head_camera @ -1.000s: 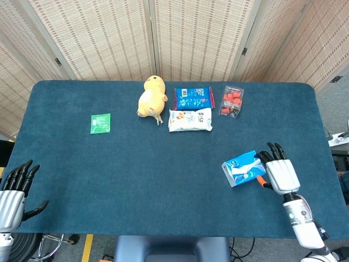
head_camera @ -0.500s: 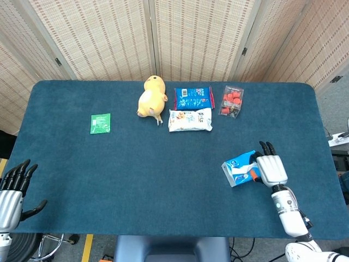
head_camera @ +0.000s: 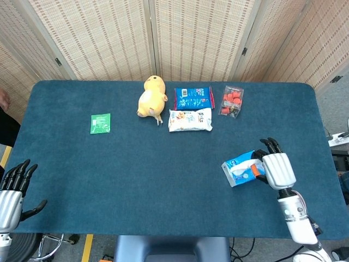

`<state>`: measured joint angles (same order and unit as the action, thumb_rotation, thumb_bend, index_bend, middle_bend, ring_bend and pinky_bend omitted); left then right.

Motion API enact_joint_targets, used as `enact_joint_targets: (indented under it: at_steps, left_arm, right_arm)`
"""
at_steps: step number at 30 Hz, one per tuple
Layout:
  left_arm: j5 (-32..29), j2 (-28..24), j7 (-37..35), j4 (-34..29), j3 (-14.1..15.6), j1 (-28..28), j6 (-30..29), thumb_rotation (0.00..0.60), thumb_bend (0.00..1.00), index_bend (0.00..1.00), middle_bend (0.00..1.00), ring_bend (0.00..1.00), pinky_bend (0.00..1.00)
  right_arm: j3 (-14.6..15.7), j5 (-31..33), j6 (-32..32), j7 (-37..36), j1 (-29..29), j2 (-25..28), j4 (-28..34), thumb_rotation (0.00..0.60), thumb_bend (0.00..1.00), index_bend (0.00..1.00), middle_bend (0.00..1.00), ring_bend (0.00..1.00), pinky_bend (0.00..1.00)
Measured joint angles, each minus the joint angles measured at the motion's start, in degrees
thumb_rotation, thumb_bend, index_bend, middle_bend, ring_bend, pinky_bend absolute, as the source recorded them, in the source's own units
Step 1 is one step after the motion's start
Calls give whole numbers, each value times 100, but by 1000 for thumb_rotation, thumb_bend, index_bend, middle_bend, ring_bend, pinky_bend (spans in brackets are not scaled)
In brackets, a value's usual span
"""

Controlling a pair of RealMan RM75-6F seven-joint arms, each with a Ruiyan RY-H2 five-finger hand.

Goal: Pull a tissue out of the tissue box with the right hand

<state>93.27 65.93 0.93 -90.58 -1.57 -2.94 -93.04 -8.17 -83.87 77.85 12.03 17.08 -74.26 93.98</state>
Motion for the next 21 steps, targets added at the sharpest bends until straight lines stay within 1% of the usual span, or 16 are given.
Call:
enact_joint_targets:
  at_steps: [2, 5, 8, 9, 12, 15, 18, 21]
  left_arm:
    - [8, 3, 13, -5, 2, 2, -6, 600, 246, 0, 0, 0, 135]
    - [27, 11, 35, -5, 10, 3, -11, 600, 246, 0, 0, 0, 135]
    - [49, 25, 82, 1, 24, 1, -4, 600, 246, 0, 0, 0, 136]
    - [57, 30, 97, 1, 30, 1, -1, 600, 246, 0, 0, 0, 135]
    - [60, 33, 99, -3, 30, 4, -10, 600, 246, 0, 0, 0, 135]
    - [58, 35, 104, 1, 32, 2, 1, 600, 247, 0, 0, 0, 136]
    - [64, 41, 121, 6, 40, -4, 18, 600, 246, 0, 0, 0, 135]
    - [65, 41, 116, 4, 39, -4, 14, 600, 246, 0, 0, 0, 135]
  right_arm:
    - [43, -320, 328, -162, -110, 162, 186, 600, 432, 694, 561, 164, 137]
    - [184, -917, 859, -429, -328, 396, 420, 600, 422, 695, 560, 164, 137]
    - [480, -1478, 1298, -595, -595, 604, 561, 600, 417, 694, 559, 164, 137]
    - [632, -1634, 1389, -620, -700, 663, 585, 600, 417, 694, 559, 164, 137]
    - [983, -1864, 1444, -689, -925, 724, 541, 600, 416, 694, 556, 164, 137]
    - [1165, -1910, 1375, -774, -1027, 688, 322, 600, 415, 694, 551, 164, 137]
    - [1257, -1792, 1152, -807, -1077, 621, 79, 600, 414, 695, 543, 164, 137]
    - [1296, -1604, 881, -766, -1085, 577, -25, 600, 412, 695, 523, 164, 137]
